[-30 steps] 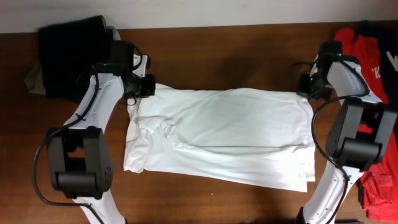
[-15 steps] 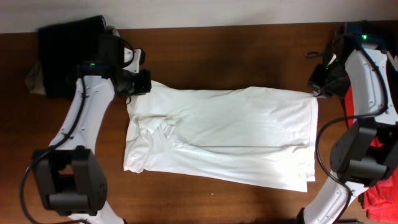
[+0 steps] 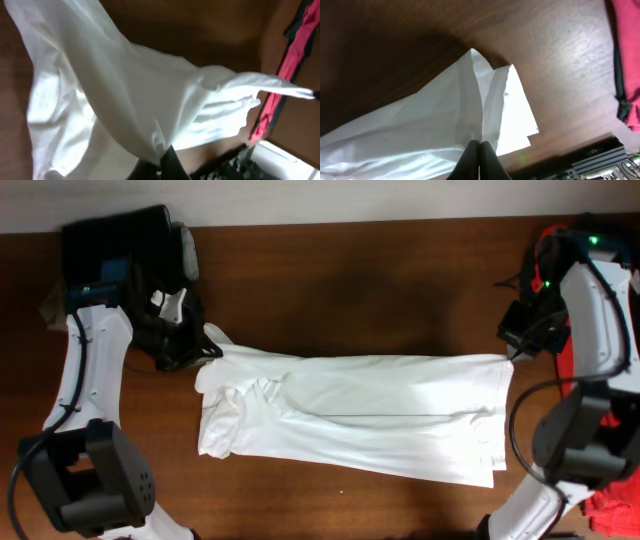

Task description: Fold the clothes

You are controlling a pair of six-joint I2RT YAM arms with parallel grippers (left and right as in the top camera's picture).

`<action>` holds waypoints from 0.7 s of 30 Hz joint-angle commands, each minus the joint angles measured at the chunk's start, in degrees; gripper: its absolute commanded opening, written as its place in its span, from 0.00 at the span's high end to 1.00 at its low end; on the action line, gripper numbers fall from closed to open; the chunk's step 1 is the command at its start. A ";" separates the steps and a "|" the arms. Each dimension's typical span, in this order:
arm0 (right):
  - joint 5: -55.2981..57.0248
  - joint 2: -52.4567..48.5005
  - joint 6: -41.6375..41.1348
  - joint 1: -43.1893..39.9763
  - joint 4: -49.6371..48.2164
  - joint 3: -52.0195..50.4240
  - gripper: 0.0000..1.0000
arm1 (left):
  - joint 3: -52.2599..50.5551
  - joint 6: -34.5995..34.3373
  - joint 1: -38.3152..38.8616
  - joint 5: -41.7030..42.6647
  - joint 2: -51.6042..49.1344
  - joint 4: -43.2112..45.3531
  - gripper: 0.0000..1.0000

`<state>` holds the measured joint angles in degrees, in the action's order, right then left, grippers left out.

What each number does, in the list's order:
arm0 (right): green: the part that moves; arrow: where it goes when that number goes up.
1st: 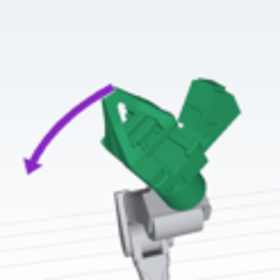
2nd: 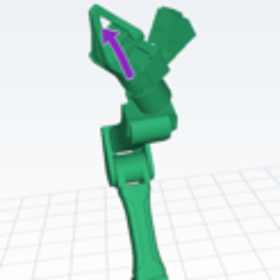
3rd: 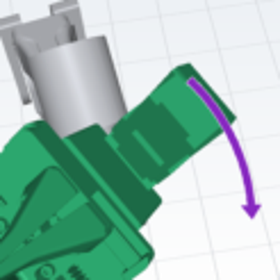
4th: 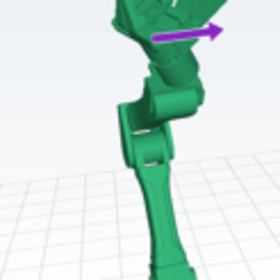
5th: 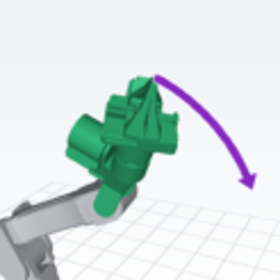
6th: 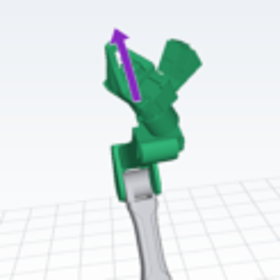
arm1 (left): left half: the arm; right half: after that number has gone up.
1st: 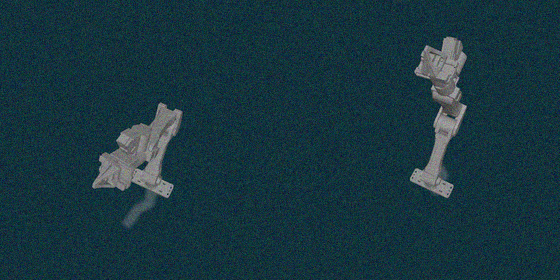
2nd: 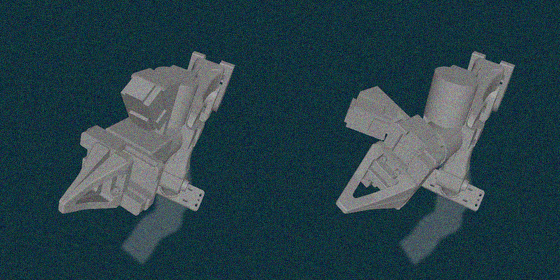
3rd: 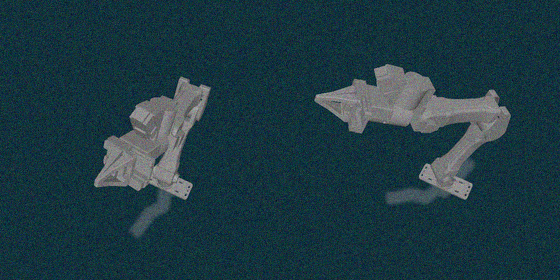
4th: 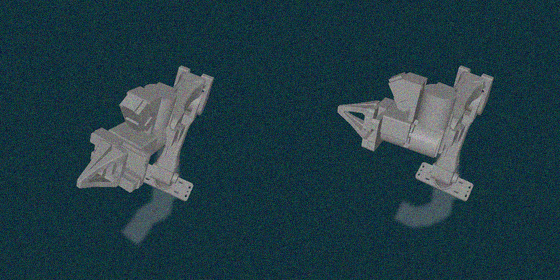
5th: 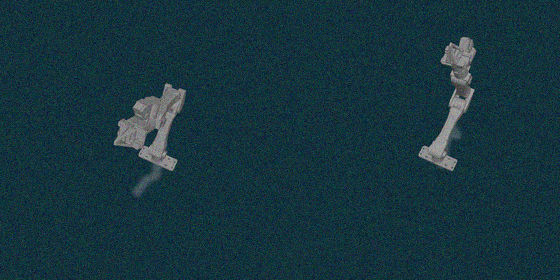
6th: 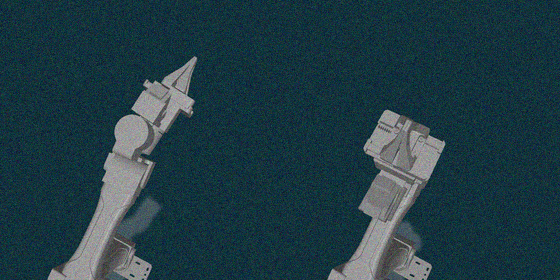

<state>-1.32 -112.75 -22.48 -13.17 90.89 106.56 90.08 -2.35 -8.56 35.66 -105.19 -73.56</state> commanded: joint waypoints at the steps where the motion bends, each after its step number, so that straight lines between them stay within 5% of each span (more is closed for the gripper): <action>1: 1.92 9.03 -0.57 0.35 0.15 -4.98 0.96 | 0.79 3.54 -0.15 0.11 2.01 -3.13 0.99; 7: 2.01 20.35 -0.98 0.35 -5.88 -21.73 0.96 | 0.70 3.52 -0.09 -7.69 1.97 -5.75 0.99; 17: 1.57 20.65 -2.05 0.31 -18.14 -39.54 0.96 | -12.76 4.11 -0.09 -8.74 1.90 -0.48 0.97; 18: 1.60 20.59 -2.03 0.31 -18.10 -39.56 0.96 | -13.99 4.11 -0.09 -8.72 1.90 0.44 0.93; 20: 1.60 20.55 -2.03 0.31 -17.27 -39.56 0.89 | -16.28 4.13 -0.09 -8.79 1.90 1.92 0.68; 21: 1.60 20.57 -2.01 0.31 -16.65 -39.56 0.73 | -16.70 4.13 -0.09 -9.07 1.90 2.25 0.64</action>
<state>-0.78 -92.73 -23.81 -13.17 73.21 67.35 75.44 0.99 -8.56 26.96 -104.47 -72.23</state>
